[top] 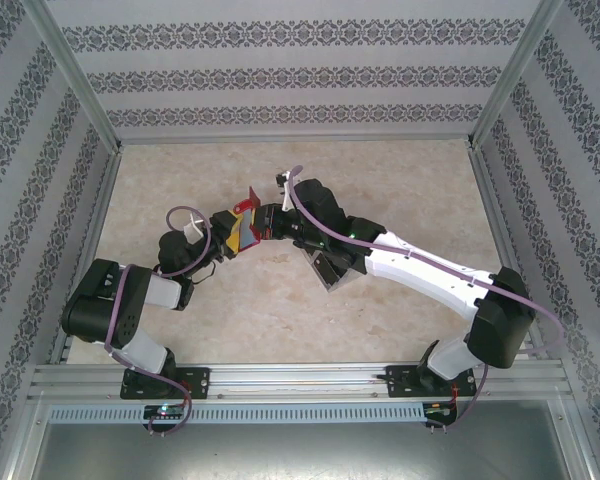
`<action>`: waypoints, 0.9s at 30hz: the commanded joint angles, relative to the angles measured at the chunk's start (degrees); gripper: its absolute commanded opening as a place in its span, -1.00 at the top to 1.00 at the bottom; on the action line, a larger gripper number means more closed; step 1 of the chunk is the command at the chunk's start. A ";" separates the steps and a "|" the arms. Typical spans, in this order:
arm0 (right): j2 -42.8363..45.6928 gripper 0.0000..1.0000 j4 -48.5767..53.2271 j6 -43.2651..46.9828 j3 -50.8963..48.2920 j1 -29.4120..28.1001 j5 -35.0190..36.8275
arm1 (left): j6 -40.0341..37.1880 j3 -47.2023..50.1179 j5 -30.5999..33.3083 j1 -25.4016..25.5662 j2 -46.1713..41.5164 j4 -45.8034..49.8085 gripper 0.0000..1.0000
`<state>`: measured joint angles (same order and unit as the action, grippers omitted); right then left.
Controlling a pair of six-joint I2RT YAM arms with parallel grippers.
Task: Put the credit cards into the card holder
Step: Open the card holder at the center of the table.
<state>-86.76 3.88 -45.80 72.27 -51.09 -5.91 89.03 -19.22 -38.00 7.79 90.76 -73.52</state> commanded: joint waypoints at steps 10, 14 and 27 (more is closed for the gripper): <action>-0.64 1.00 -3.95 -2.17 -3.69 1.47 0.65 | 0.89 0.15 -0.15 -0.57 -6.65 -4.36 0.82; -1.09 1.00 -5.21 -3.01 -6.31 1.72 0.57 | -5.28 -1.83 -0.55 -0.58 -14.06 9.48 1.00; -4.61 -0.33 -8.88 -4.82 -14.52 1.78 0.81 | -42.49 -18.61 9.42 0.69 -33.23 81.43 1.00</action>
<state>-90.41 -4.21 -50.22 60.14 -49.60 -5.96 56.03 -37.58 -31.09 7.86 57.04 -8.64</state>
